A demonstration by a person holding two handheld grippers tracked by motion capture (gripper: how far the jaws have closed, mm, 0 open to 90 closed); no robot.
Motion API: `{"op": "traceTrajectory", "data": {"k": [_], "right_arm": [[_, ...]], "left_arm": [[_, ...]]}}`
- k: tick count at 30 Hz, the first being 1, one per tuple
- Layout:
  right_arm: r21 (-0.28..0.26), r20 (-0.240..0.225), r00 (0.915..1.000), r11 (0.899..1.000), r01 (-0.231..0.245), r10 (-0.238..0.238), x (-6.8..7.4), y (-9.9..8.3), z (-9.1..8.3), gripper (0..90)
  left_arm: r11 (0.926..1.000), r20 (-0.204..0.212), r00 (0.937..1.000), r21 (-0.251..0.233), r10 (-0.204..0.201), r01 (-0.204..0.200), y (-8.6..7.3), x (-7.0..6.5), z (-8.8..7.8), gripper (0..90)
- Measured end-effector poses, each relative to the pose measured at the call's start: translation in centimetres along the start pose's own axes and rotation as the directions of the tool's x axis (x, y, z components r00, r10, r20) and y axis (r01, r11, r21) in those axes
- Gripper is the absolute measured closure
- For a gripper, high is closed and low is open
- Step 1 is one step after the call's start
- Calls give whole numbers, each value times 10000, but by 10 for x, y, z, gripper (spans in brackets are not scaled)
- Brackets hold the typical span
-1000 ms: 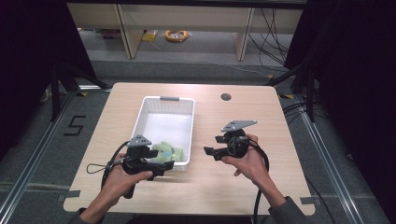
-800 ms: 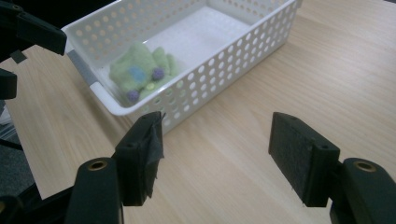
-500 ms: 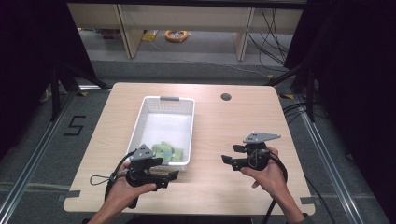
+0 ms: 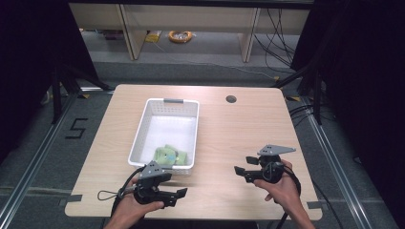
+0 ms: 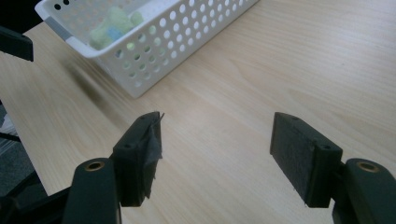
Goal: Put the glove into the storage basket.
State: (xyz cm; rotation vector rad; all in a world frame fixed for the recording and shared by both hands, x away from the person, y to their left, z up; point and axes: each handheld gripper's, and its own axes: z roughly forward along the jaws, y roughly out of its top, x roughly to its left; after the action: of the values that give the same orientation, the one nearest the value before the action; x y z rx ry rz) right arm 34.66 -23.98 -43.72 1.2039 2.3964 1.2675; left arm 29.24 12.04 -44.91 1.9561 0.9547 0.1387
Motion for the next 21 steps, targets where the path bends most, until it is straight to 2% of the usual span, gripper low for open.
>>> {"op": "traceTrajectory", "data": {"k": [2,3,4,5,6,7,8,9,10,11,12,14,15,16,17,18,21], "right_arm": [[-152,-88,9995,9994,-300,299,1,-9,-2,346],[-185,-78,9999,9998,-121,120,-1,-12,-2,346],[-227,-87,9990,9988,-435,434,2,-16,-3,345],[-231,-34,9993,9990,-376,375,2,-19,-4,343],[-407,58,9999,9991,-83,86,-1,-23,-4,341],[-349,87,9999,9993,-113,116,0,-25,-5,340],[-392,-25,9989,9982,-461,461,3,-29,-5,337],[-522,-42,9999,9985,-164,162,0,-34,-6,335],[-365,109,9995,9989,-295,300,2,-36,-8,334],[-399,26,9979,9971,-651,652,5,-40,-9,330],[-464,0,9994,9983,-345,346,3,-43,-9,324],[-342,4,9980,9974,-639,639,6,-49,-12,313],[-498,-56,9997,9985,-237,234,3,-52,-10,305],[-493,-8,9993,9981,-362,362,6,-56,-9,301],[-385,-21,9999,9991,-163,163,5,-58,-11,295],[-304,-86,9989,9985,-455,452,8,-60,-12,284],[-443,-265,9986,9979,-470,459,9,-66,-10,257]], "left_arm": [[9999,-148,9998,-31,112,-112,-7,-1,2,209],[10000,-66,10000,-84,44,-44,-10,-1,3,208],[9999,0,10000,-100,90,-90,-12,-1,4,207],[10000,-28,10000,-90,-7,7,-15,-1,6,206],[10000,112,9999,-42,41,-41,-18,0,6,204],[10000,50,10000,29,65,-65,-20,0,7,203],[10000,16,10000,-1,-24,24,-24,-1,8,203],[10000,-41,10000,-29,-22,22,-26,-1,9,202],[10000,-5,10000,2,-65,65,-28,0,9,201],[9999,5,9999,3,-133,133,-30,0,9,199],[9999,5,9999,3,-133,133,-30,0,9,199],[9998,1,9998,-32,-195,195,-36,0,8,197],[9998,1,9998,-32,-195,195,-36,0,8,196],[10000,-175,9998,49,-6,7,-40,0,8,195],[10000,-308,9995,40,31,-29,-42,-1,8,195],[9999,-358,9993,51,109,-107,-44,-1,9,195],[9991,-368,9989,325,295,-283,-47,-1,9,195]]}}
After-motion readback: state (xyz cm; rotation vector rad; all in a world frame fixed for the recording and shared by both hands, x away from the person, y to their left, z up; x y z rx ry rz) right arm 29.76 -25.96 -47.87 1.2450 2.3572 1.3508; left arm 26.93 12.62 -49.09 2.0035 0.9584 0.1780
